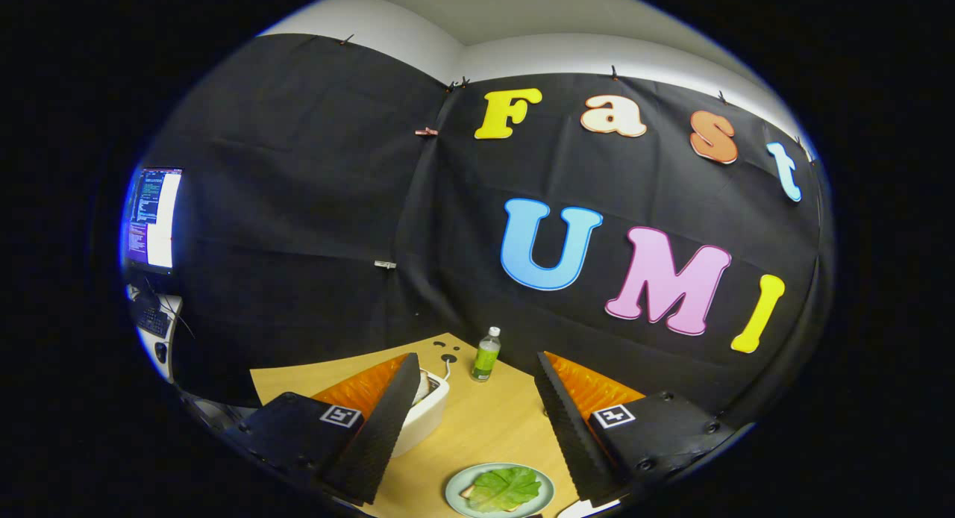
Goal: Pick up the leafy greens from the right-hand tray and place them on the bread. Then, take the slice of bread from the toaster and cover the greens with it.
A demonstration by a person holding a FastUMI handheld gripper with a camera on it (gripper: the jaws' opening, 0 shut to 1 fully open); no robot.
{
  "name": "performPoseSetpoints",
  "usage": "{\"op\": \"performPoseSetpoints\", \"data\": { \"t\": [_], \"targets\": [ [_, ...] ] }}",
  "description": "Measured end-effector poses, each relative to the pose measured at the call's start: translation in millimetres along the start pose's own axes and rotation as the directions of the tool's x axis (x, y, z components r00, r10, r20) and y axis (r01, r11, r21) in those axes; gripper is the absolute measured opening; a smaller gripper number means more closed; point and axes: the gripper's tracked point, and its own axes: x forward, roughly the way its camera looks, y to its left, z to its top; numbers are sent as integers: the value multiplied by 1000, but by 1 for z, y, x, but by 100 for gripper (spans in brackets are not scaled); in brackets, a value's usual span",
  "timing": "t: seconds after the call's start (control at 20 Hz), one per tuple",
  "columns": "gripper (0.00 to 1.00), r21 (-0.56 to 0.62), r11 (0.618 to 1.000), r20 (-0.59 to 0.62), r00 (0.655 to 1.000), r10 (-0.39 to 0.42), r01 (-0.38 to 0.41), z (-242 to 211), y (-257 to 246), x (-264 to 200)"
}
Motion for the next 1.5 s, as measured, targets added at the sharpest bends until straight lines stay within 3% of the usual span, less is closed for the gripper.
{"op": "performPoseSetpoints", "data": {
  "t": [0.5, 0.7, 1.0, 1.3, 1.35, 1.45, 1.5],
  "targets": [
    [91, 165, 986, -251, 966, 59, -17, -89, 87, 127],
    [89, 201, 979, -378, 924, 51, 28, -136, 102, 170],
    [80, 210, 971, -477, 879, -1, 115, -175, 96, 205],
    [50, 249, 951, -558, 830, -16, 185, -206, 88, 208],
    [37, 269, 943, -569, 823, -9, 196, -211, 87, 207],
    [21, 343, 915, -561, 827, 17, 213, -210, 88, 205],
    [19, 357, 907, -560, 828, 16, 224, -207, 85, 202]
  ]
}}
